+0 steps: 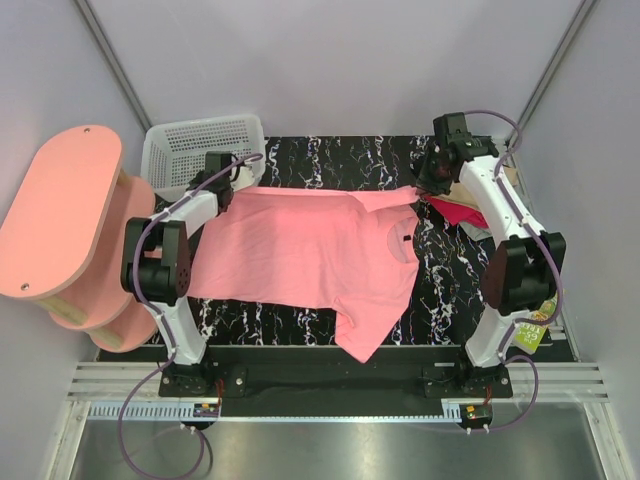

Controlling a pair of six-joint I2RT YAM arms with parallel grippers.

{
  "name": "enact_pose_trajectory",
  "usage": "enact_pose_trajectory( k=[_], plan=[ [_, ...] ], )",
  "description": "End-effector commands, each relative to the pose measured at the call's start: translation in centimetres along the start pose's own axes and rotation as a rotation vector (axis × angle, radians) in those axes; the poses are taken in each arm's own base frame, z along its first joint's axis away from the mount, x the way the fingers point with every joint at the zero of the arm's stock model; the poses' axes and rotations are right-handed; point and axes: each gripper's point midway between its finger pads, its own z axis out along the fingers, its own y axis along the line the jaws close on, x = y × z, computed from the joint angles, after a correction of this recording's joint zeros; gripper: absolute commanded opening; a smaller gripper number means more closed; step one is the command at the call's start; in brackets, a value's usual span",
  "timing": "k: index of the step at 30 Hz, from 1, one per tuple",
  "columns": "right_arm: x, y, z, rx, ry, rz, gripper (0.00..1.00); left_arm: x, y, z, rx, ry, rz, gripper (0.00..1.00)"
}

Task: Fold and stack the t-shirts
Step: Fold the flattened tshirt in 1/3 of the way

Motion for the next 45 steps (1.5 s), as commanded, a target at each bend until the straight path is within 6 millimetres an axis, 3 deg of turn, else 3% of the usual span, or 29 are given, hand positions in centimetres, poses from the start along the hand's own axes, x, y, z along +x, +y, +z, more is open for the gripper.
enact_pose_trajectory(
  k=[1,11,19,22,24,25,26,28,29,31,34,35,38,42,45],
  plan=[
    [1.1,-1.0,-0.6,0.030,-0.023,-0.005,0.00,1.1,2.1,-2.0,-0.062,-0.016,-0.059,0.00],
    [6.1,-1.6,0.0,0.058,0.048,-0.033,0.00,2.3,0.0,-3.0,-0.050,-0.033,-0.059,0.00],
    [8.5,-1.6,-1.0,0.064,0.058,-0.046,0.00,3.1,-2.0,-3.2,-0.013,-0.029,-0.067,0.00],
    [10.4,-2.1,-0.8,0.071,0.096,-0.056,0.00,3.5,-3.1,-3.3,0.005,-0.024,-0.063,0.00],
    [12.5,-2.3,-0.2,0.065,0.161,-0.057,0.15,3.9,-3.9,-3.3,0.018,-0.016,-0.058,0.00],
    [13.1,-2.4,0.1,0.061,0.184,-0.059,0.41,4.1,-4.2,-3.3,0.025,-0.009,-0.058,0.00],
    [14.3,-2.6,0.7,0.062,0.230,-0.061,0.52,4.3,-4.3,-3.4,0.027,-0.001,-0.056,0.00],
    [14.9,-2.9,1.2,0.069,0.258,-0.072,0.73,4.6,-4.5,-3.8,0.047,0.010,-0.069,0.24],
    [14.9,-2.8,1.4,0.073,0.265,-0.072,0.78,4.5,-4.1,-4.1,0.046,0.004,-0.080,0.42],
    [14.4,-2.0,1.0,0.041,0.260,-0.065,0.78,4.4,-3.3,-5.2,0.050,-0.012,-0.107,0.79],
    [11.7,-0.3,0.2,0.001,0.195,-0.072,0.77,3.2,-0.9,-7.3,0.059,-0.075,-0.196,0.87],
    [9.9,0.7,0.0,-0.013,0.160,-0.077,0.76,2.1,0.8,-8.1,0.050,-0.125,-0.235,0.91],
    [7.0,2.3,0.9,-0.023,0.131,-0.083,0.74,0.2,1.9,-10.1,0.092,-0.195,-0.297,0.94],
    [4.4,3.7,3.6,-0.025,0.133,-0.062,0.70,-2.5,-0.4,-10.7,0.147,-0.232,-0.299,0.92],
    [4.1,4.3,5.9,-0.032,0.167,-0.024,0.68,-4.3,-3.1,-9.8,0.215,-0.231,-0.309,0.89]
  ],
)
